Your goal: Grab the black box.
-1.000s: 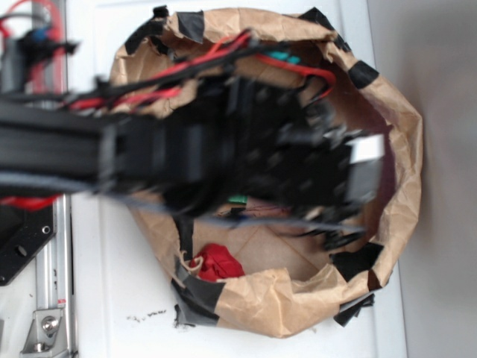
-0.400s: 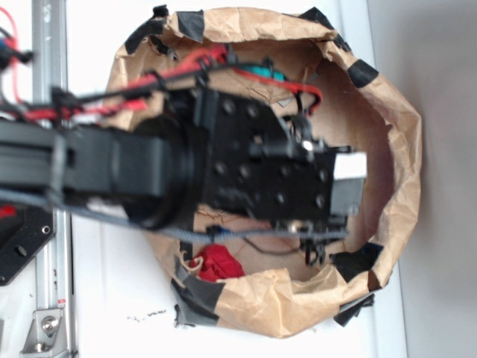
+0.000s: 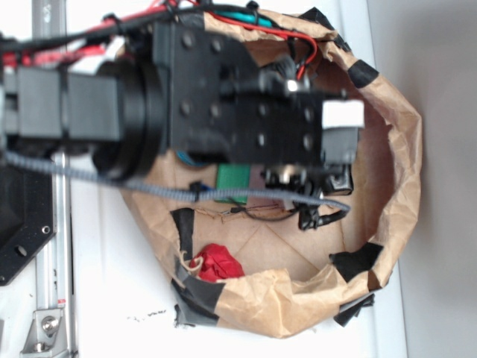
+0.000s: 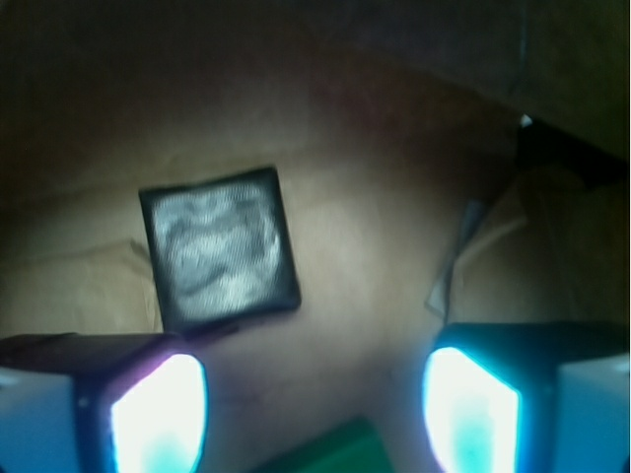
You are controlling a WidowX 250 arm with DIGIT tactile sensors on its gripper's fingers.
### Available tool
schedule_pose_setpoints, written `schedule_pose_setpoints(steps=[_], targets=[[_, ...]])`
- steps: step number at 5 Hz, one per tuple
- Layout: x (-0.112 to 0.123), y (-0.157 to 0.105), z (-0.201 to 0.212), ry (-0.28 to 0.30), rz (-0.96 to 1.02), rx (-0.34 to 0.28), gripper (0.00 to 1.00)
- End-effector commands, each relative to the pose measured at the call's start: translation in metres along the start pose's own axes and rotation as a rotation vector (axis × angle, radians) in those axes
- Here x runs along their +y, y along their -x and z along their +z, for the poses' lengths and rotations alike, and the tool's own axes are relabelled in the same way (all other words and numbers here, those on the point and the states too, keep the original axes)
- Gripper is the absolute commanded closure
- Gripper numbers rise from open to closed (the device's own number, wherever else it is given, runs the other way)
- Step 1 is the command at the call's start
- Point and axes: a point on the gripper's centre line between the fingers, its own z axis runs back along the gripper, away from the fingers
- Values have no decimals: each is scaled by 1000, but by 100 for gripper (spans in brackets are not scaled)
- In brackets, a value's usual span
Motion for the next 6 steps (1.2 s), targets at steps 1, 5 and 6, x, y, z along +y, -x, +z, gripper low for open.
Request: schedule_pose_setpoints(steps=[1, 5, 6], targets=[[-19, -34, -35, 114, -63, -11, 0], [-81, 9, -40, 190, -209, 87, 100], [-73, 15, -9, 162, -225, 75, 100]])
